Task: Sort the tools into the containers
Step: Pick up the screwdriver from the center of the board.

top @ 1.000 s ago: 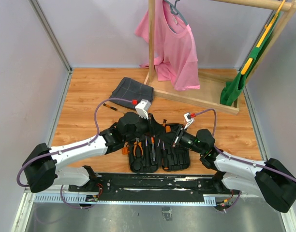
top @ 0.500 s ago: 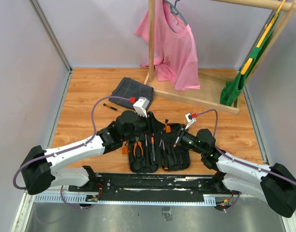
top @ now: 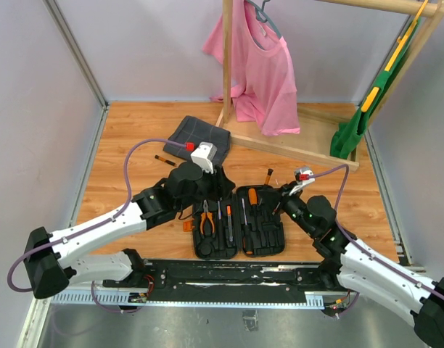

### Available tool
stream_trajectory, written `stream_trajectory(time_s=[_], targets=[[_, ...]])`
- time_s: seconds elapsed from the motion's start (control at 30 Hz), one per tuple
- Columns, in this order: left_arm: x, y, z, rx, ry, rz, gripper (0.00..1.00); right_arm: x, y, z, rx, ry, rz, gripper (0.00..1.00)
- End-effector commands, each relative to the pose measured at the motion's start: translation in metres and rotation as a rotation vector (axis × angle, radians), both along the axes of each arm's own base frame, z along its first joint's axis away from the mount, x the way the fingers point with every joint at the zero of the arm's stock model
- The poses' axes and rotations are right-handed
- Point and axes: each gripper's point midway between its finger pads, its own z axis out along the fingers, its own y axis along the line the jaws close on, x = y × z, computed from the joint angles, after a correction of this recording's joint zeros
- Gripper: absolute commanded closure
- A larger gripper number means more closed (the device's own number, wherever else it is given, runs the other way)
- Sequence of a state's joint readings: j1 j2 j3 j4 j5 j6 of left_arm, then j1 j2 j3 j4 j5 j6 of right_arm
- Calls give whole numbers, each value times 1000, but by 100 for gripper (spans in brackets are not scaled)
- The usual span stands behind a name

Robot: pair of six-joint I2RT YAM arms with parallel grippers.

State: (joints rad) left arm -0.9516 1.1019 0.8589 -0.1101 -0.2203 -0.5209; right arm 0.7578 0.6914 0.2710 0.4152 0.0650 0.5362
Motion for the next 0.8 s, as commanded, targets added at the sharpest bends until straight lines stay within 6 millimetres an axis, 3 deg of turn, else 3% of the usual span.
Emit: stream_trajectory(time_s=[0.0,0.13,0.23,0.53,0.77], targets=[[0,13,14,34,-25,37,51,5,-8,32,-174,-260,19,100],[-2,14,17,42,-16,27,50,-1,-1,41,-316,-418,126,99],[-4,15,19,35,-15,24,41,-6,6,43,-422,-515,215,99],[-14,15,29,22,-45,-38,39,-37,30,41,-681,-877,561,99],[-23,3,16,22,-23,-121,37,-58,40,36,-864,-1059,764,99]])
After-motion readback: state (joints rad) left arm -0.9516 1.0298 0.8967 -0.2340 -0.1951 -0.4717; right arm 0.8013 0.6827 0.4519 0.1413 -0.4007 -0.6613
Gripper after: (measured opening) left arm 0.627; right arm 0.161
